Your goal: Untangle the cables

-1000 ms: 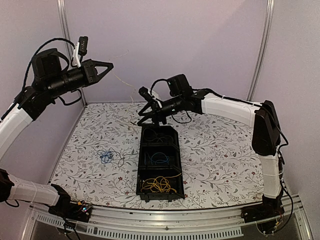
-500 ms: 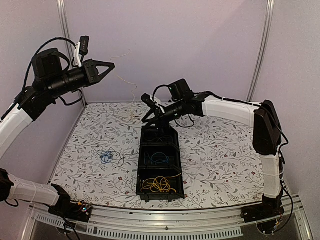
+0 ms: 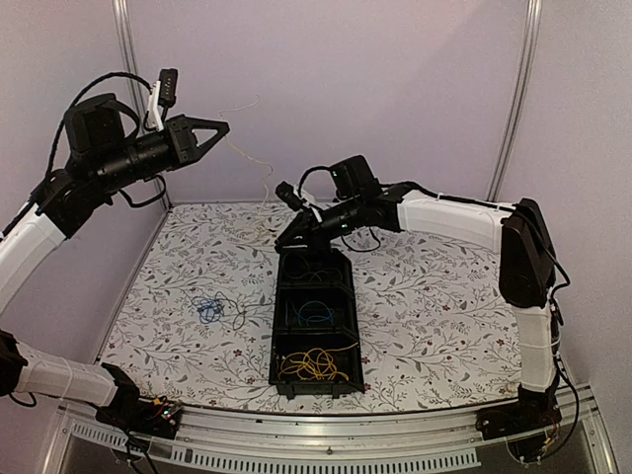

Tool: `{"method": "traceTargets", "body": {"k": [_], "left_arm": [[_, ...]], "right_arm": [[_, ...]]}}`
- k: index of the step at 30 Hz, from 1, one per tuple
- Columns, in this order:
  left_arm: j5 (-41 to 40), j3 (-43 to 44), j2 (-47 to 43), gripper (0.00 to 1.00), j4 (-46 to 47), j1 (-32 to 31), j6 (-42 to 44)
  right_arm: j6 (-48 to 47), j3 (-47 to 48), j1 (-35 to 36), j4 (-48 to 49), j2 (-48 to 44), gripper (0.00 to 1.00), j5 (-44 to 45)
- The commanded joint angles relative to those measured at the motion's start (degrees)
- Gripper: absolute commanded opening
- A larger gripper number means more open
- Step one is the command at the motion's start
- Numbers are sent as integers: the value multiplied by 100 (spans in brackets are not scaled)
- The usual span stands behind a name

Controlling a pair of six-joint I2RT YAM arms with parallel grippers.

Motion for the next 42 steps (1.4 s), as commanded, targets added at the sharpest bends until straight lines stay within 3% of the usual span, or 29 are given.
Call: {"method": "traceTargets", "body": {"k": [1,3,7,15,18,28,32,42], "left_arm": [[-57,192,43,0,117,-95,12],[-61,220,51,0,105,-98,30],[-216,581,58,0,-108,-98,236],[-1515,3332,450,0,-1388,-103,1433],[-1859,3988,587,0,-1632,-100,1616],[-1882,3174,283,0,-1187,-98,1257],[-1620,3004,359,0,-1238,-105,1090],[-515,1812,505,0,-637,-116,439]], "right_arm": [[273,125,33,216,-42,7,130],[348,55,7,319,-68,0,207],[514,-231,-139,500,-131,0,285],[544,-1328,-1064,435,-35,0,399],[739,-1718,-1490,575,-116,0,426],[1265,-2143,-2586,722,-393,0,575],[792,-2250,-2578,602,-819,0,293],[35,-1461,-2129,-235,-1753,59,49]]}}
